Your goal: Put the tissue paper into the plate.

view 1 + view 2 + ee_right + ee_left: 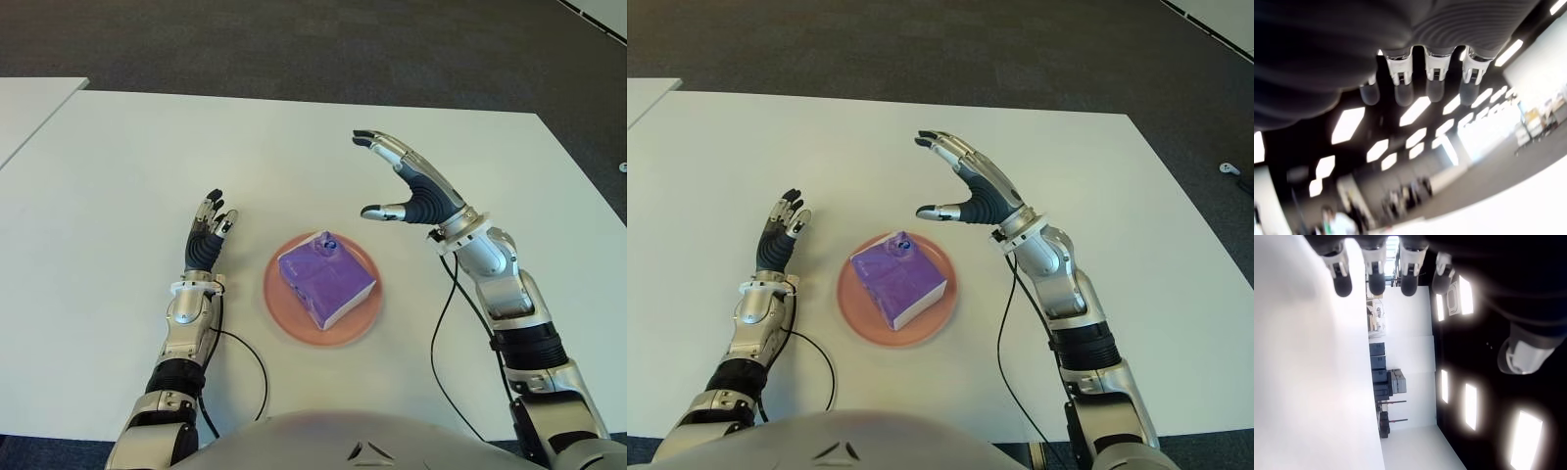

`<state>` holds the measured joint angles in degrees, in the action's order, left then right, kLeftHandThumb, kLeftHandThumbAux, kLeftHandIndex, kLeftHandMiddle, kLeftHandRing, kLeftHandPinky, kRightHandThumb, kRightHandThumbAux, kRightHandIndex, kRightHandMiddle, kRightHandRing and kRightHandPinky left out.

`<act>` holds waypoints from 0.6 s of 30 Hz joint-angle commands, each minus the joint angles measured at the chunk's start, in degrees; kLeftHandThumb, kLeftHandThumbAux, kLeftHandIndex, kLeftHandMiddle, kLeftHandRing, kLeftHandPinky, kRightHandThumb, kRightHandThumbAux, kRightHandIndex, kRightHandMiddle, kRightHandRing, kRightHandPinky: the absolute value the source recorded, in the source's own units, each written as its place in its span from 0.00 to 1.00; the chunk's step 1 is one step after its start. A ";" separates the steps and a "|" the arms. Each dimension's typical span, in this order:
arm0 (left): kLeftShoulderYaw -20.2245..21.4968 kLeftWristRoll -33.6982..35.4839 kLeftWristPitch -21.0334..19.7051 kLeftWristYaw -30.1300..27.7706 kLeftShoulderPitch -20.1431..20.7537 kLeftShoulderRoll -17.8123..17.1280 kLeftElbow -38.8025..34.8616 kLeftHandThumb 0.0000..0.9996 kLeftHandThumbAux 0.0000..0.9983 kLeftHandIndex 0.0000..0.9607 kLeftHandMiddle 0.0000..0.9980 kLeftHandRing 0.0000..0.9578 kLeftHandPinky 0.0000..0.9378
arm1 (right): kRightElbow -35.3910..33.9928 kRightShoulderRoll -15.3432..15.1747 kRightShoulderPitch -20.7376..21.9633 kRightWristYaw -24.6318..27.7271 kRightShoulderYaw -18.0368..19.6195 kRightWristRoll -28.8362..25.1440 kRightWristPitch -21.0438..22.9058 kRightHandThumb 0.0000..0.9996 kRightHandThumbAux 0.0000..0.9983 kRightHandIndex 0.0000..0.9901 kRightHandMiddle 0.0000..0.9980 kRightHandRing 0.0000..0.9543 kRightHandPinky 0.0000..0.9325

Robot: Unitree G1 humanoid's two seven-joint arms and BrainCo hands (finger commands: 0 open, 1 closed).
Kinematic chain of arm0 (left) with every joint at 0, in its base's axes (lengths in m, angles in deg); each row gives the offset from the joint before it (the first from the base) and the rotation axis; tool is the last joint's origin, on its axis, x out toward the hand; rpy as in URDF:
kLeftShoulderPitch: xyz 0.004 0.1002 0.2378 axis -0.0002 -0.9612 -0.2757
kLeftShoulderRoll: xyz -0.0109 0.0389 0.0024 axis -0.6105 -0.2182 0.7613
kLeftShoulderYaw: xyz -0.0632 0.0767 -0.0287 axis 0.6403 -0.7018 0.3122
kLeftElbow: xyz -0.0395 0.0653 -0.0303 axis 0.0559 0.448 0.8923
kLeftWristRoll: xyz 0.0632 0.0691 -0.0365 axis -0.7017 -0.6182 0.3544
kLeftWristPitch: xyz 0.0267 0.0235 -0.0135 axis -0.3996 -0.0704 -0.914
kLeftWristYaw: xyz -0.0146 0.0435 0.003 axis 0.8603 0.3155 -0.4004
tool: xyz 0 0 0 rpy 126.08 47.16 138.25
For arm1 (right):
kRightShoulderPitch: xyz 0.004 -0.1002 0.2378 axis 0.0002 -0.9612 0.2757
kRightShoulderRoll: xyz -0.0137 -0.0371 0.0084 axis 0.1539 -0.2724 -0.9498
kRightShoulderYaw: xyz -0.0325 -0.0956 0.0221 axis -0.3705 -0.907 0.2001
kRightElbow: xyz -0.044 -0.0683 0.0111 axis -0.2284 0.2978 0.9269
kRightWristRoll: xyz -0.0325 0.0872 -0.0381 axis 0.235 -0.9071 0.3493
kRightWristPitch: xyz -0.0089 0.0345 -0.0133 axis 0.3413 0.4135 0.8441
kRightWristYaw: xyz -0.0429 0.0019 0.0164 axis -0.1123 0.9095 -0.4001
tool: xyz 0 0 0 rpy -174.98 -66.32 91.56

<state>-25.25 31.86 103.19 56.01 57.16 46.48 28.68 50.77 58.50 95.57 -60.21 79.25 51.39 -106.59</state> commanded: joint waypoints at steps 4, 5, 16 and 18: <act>-0.08 -0.27 -2.92 0.29 -2.82 0.34 1.45 0.00 0.44 0.00 0.00 0.00 0.00 | 12.38 8.21 -0.82 -5.44 5.34 -11.00 -6.19 0.10 0.28 0.00 0.00 0.00 0.00; -0.08 -0.31 -2.86 0.26 -2.86 0.29 1.44 0.00 0.44 0.00 0.00 0.00 0.00 | 12.88 8.63 -0.80 -5.12 5.83 -12.38 -6.55 0.10 0.30 0.00 0.00 0.00 0.00; -0.18 -0.28 -2.79 -0.11 -3.27 -0.05 1.02 0.00 0.43 0.00 0.00 0.00 0.00 | 23.73 18.43 1.98 -6.59 10.61 -22.59 -11.75 0.02 0.41 0.00 0.00 0.00 0.00; -0.22 -0.36 -2.70 -0.12 -3.35 -0.13 0.94 0.00 0.43 0.00 0.00 0.00 0.00 | 25.66 20.47 1.79 -7.78 11.15 -22.88 -12.34 0.01 0.43 0.00 0.00 0.00 0.00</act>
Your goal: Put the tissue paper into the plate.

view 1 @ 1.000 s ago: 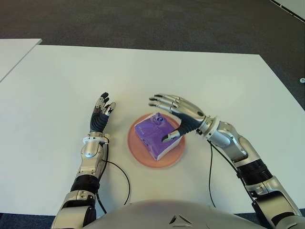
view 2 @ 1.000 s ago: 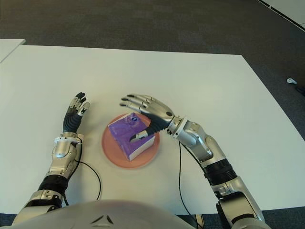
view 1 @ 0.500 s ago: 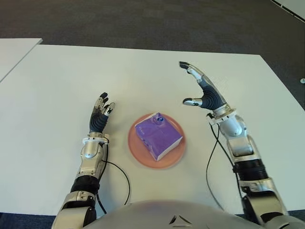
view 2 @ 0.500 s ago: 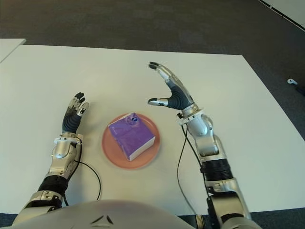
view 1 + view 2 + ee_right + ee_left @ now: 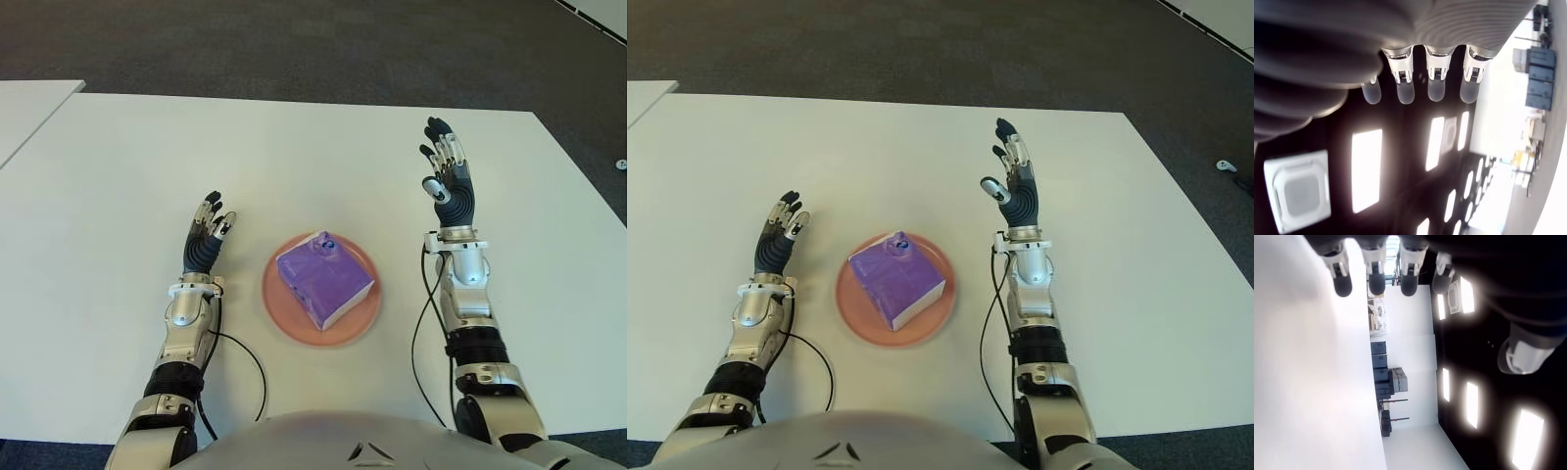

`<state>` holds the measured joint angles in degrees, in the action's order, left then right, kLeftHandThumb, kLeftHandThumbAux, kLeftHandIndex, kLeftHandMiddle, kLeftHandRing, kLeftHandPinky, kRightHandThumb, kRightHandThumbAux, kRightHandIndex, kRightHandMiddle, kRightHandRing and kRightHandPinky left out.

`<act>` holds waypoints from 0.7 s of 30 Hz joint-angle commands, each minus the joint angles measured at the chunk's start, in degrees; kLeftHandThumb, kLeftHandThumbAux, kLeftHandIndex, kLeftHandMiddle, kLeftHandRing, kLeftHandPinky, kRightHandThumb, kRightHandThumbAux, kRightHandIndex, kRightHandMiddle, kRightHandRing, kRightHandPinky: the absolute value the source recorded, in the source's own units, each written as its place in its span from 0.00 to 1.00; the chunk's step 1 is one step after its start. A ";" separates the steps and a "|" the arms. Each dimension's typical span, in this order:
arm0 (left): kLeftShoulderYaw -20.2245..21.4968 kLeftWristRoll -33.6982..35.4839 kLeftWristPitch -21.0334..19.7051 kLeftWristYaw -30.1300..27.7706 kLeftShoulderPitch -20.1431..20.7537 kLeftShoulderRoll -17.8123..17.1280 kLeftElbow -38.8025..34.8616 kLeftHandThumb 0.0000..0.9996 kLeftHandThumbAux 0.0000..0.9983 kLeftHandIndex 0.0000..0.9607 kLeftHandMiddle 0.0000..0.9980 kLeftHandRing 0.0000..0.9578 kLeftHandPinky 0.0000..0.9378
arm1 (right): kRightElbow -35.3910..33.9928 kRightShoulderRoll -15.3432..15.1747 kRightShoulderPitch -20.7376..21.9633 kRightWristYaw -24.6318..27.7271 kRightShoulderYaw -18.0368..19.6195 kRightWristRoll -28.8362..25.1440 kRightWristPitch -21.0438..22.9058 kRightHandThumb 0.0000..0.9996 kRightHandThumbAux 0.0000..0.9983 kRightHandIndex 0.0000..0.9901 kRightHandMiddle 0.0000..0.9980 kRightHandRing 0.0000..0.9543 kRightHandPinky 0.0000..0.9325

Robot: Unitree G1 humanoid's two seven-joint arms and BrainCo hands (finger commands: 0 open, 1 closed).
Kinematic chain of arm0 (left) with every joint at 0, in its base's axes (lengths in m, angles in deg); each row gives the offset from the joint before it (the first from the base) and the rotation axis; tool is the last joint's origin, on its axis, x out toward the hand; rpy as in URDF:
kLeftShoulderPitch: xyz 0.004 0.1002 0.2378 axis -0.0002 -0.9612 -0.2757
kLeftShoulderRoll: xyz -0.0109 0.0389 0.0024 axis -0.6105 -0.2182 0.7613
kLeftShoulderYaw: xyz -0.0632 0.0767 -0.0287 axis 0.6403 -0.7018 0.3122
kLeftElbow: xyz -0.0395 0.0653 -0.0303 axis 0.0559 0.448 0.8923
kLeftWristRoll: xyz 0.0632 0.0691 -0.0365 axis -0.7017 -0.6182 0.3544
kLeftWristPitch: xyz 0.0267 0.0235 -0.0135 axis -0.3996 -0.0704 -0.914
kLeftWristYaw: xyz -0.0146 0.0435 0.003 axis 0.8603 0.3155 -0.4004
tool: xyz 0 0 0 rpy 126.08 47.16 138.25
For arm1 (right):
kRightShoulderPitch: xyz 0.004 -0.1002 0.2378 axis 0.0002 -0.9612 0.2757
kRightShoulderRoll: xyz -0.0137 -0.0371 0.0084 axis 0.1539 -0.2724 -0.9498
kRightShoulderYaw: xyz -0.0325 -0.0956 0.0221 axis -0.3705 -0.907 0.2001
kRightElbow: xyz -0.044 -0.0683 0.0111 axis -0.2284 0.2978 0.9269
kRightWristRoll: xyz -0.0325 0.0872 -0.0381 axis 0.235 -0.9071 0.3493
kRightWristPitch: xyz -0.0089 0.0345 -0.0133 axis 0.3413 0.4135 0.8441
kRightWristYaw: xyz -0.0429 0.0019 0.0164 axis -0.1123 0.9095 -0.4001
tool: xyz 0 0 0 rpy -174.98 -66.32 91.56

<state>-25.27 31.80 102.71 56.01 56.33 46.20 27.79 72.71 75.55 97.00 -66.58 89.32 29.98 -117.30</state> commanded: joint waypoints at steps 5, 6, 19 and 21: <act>-0.20 -0.40 -1.93 -0.06 -2.61 0.08 1.81 0.00 0.44 0.00 0.00 0.00 0.00 | 4.92 4.59 0.46 -1.64 1.77 -1.16 -2.51 0.00 0.44 0.00 0.00 0.00 0.00; -0.20 -0.41 -1.92 -0.04 -2.62 0.07 1.81 0.00 0.44 0.00 0.00 0.00 0.00 | 5.03 4.70 0.50 -1.58 1.89 -1.07 -2.63 0.00 0.44 0.00 0.00 0.00 0.00; -0.16 -0.73 -1.91 0.20 -3.13 -0.03 0.98 0.00 0.44 0.00 0.00 0.00 0.00 | 4.03 5.28 -0.06 -1.36 2.22 -0.58 -2.70 0.00 0.45 0.00 0.00 0.00 0.00; -0.17 -0.79 -1.85 0.26 -3.21 0.05 0.76 0.00 0.44 0.00 0.00 0.00 0.00 | 3.91 5.31 -0.11 -1.34 2.24 -0.57 -2.66 0.00 0.45 0.00 0.00 0.00 0.00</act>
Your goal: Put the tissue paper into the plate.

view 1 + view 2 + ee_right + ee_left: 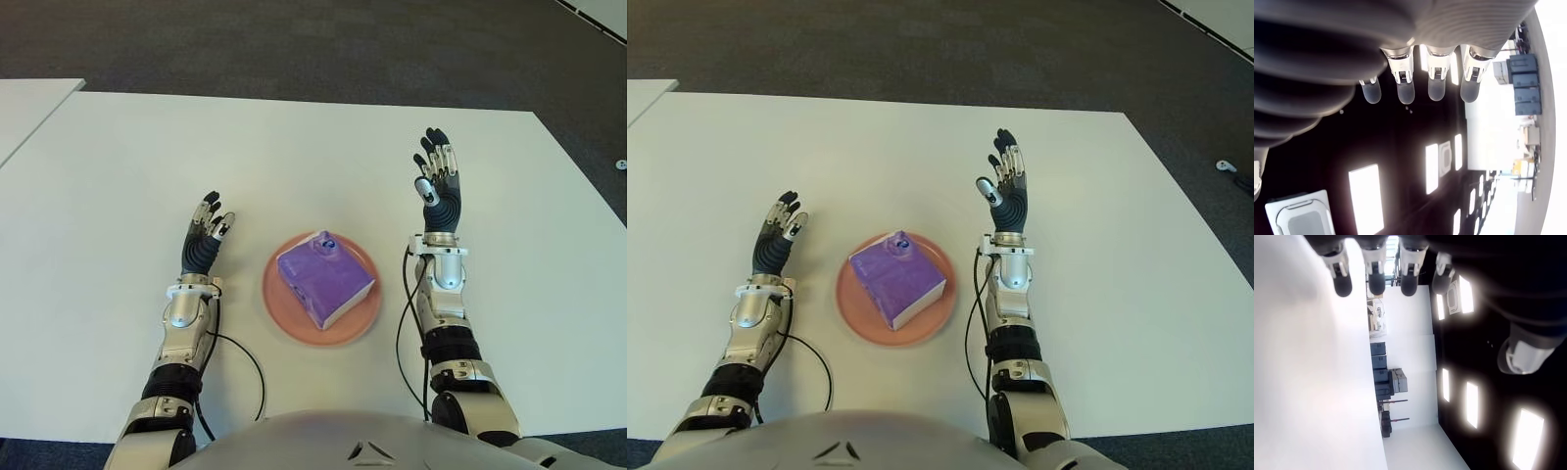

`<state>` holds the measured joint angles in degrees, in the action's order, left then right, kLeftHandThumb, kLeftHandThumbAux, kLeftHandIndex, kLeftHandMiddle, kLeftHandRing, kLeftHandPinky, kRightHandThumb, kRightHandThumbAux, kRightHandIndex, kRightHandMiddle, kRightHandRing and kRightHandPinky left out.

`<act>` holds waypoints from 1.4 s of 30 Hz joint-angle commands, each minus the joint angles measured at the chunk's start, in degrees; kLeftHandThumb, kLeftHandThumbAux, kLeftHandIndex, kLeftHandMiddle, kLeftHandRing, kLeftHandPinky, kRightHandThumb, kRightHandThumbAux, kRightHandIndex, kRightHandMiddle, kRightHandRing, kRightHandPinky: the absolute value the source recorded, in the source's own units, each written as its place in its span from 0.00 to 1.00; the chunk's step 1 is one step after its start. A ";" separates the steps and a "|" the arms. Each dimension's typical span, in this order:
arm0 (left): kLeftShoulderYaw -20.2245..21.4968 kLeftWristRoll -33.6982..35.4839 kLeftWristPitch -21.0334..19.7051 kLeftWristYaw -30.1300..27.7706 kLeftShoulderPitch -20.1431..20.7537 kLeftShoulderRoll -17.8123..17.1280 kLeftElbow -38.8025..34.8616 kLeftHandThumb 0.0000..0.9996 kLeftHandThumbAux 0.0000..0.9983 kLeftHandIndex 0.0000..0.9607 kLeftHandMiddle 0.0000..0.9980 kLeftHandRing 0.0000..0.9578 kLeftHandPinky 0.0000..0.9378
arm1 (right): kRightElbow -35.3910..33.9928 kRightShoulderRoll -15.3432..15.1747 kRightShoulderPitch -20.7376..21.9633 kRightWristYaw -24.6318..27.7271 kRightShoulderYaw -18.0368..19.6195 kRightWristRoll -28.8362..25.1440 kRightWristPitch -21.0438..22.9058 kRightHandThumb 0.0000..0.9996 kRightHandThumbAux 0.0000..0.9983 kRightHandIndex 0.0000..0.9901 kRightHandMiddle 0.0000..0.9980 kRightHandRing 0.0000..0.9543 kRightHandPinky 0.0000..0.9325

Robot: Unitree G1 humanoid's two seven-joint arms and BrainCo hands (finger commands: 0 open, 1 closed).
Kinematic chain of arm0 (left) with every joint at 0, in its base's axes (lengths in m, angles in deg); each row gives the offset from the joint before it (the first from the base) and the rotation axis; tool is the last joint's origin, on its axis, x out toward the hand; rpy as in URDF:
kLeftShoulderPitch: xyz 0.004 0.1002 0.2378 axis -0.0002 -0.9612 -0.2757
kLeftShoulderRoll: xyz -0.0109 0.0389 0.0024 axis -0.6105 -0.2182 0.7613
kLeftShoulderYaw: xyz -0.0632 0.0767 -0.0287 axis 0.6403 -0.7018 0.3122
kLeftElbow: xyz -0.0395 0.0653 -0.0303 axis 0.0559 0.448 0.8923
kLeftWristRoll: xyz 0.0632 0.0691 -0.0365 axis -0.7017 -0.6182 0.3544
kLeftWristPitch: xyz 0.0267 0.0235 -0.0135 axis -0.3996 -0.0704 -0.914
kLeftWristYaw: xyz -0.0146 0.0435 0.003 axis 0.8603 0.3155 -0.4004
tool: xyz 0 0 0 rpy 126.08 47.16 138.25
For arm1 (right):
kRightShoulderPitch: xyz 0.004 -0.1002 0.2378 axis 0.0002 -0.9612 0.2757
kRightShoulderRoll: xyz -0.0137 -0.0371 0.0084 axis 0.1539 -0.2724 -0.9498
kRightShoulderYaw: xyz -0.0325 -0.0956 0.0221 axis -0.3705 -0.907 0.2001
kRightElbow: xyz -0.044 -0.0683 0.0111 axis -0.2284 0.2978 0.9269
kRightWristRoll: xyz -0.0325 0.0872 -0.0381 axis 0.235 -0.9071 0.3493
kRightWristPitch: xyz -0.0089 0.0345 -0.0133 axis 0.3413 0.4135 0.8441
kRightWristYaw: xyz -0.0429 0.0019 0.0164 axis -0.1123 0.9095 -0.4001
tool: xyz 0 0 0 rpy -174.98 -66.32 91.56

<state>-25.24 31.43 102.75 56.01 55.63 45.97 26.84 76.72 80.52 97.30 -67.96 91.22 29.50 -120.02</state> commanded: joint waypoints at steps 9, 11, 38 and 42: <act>-0.22 -0.60 -2.38 0.52 -2.67 0.57 1.09 0.00 0.45 0.00 0.00 0.00 0.00 | 2.82 1.29 -4.57 -1.58 -1.16 3.21 2.67 0.00 0.45 0.00 0.00 0.00 0.00; -0.26 -0.62 -2.54 0.47 -2.70 0.57 1.03 0.00 0.44 0.00 0.00 0.00 0.00 | 7.62 2.17 -8.05 -3.89 -2.89 6.78 5.77 0.00 0.45 0.00 0.00 0.00 0.00; -0.37 0.43 -2.49 -1.01 -2.69 0.36 0.43 0.00 0.46 0.00 0.00 0.00 0.00 | 18.51 -7.78 -7.18 -29.39 -12.31 33.56 6.33 0.00 0.46 0.00 0.00 0.00 0.00; -0.32 0.43 -2.53 -0.76 -2.63 0.41 0.49 0.00 0.46 0.00 0.00 0.00 0.00 | 18.66 -7.98 -7.04 -30.21 -13.06 33.44 6.52 0.00 0.46 0.00 0.00 0.00 0.00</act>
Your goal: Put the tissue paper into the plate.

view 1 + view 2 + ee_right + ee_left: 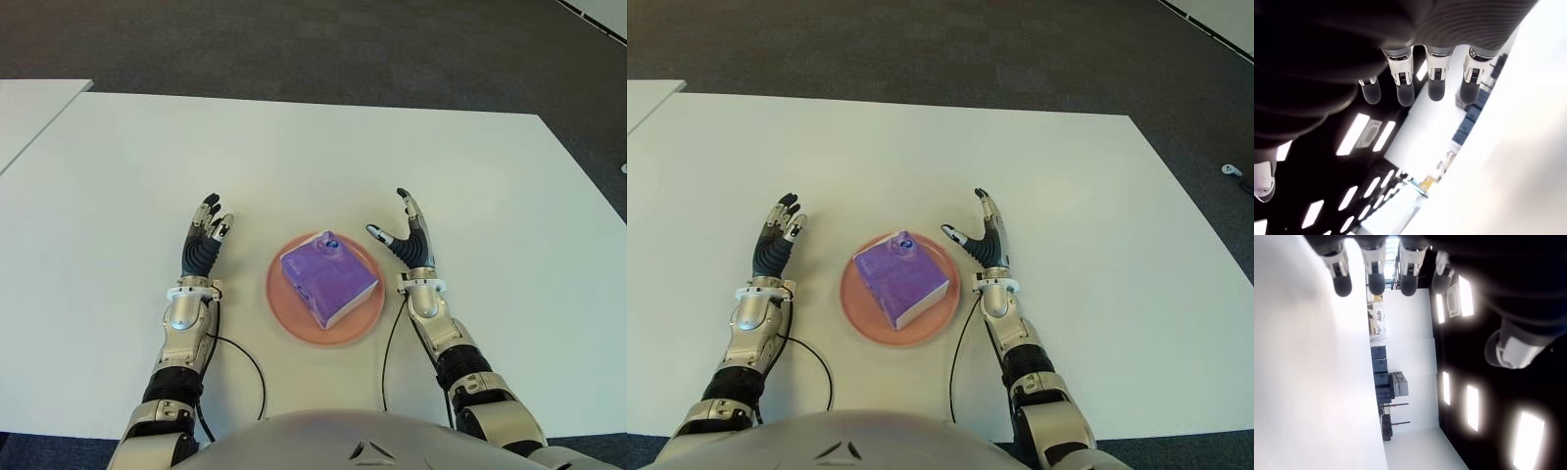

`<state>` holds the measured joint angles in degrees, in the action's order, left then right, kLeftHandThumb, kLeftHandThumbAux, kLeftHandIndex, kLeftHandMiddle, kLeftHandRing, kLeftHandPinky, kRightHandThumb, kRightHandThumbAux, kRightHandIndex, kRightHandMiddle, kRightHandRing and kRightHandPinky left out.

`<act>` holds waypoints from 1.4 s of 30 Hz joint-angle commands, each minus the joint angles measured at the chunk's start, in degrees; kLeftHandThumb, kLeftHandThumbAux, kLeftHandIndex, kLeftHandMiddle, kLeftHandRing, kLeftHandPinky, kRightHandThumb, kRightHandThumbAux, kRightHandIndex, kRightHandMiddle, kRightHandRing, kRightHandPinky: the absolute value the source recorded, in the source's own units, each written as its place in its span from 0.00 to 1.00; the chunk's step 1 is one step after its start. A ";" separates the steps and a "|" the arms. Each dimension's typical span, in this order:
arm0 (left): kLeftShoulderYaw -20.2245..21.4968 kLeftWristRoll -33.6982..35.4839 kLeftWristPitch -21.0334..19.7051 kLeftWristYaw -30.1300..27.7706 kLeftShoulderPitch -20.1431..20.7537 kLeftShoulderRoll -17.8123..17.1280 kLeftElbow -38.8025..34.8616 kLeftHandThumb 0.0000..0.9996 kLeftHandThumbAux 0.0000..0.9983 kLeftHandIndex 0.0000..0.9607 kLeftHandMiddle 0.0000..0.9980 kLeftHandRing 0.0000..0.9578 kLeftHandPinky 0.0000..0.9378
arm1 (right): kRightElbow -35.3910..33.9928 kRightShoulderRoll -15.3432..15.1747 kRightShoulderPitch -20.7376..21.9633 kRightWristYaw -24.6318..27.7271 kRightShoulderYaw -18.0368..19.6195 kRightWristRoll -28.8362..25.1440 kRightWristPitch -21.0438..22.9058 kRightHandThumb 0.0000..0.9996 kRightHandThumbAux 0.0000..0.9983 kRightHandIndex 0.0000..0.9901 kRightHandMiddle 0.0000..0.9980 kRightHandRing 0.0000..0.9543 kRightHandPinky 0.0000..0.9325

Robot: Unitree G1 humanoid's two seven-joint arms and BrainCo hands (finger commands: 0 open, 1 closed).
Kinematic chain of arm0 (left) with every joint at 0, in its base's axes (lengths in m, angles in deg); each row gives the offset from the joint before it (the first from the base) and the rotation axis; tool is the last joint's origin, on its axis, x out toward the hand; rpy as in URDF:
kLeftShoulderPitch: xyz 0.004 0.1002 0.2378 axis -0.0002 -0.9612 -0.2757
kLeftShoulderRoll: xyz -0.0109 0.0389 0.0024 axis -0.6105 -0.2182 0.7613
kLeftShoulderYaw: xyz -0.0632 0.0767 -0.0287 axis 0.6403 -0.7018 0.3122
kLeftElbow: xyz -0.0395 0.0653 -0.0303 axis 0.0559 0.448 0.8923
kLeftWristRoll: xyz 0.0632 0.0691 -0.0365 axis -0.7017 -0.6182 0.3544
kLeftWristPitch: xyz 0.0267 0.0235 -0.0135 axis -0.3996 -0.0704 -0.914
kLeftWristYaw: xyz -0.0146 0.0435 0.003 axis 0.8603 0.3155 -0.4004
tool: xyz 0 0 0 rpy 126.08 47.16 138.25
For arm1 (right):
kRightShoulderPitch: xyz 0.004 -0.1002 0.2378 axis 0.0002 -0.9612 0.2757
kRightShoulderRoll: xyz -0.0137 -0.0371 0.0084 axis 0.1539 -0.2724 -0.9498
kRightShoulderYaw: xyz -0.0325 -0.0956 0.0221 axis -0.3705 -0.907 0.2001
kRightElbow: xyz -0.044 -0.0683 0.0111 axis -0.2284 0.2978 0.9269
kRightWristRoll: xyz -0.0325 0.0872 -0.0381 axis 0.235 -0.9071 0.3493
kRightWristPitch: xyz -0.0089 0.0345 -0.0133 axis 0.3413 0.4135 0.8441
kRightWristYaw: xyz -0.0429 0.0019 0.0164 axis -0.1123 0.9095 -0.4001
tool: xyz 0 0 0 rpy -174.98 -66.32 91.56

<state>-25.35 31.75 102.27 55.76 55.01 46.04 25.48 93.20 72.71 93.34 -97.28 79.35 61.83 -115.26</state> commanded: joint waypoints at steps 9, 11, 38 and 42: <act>-0.30 -0.06 -1.83 -0.47 -1.91 0.27 2.01 0.00 0.45 0.00 0.00 0.00 0.00 | 2.24 -0.44 -2.95 -1.53 -2.06 0.70 1.99 0.00 0.46 0.00 0.00 0.00 0.00; -0.31 -0.05 -1.91 -0.49 -1.92 0.24 1.95 0.00 0.45 0.00 0.00 0.00 0.00 | 2.24 -0.47 -2.93 -1.62 -2.21 0.63 2.05 0.00 0.46 0.00 0.00 0.00 0.00; -0.04 0.39 -2.62 -1.07 -1.71 -0.19 1.40 0.00 0.44 0.00 0.00 0.00 0.00 | 1.89 -0.28 -2.84 -2.23 -3.14 0.50 2.78 0.00 0.46 0.00 0.00 0.00 0.00; 0.01 0.47 -2.68 -1.18 -1.65 -0.25 1.40 0.00 0.45 0.00 0.00 0.00 0.00 | 1.82 -0.20 -2.84 -2.31 -3.25 0.53 2.91 0.00 0.46 0.00 0.00 0.00 0.00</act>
<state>-25.19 31.96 101.68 55.39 55.04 45.81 25.29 92.77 71.83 93.35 -99.25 77.05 61.86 -114.13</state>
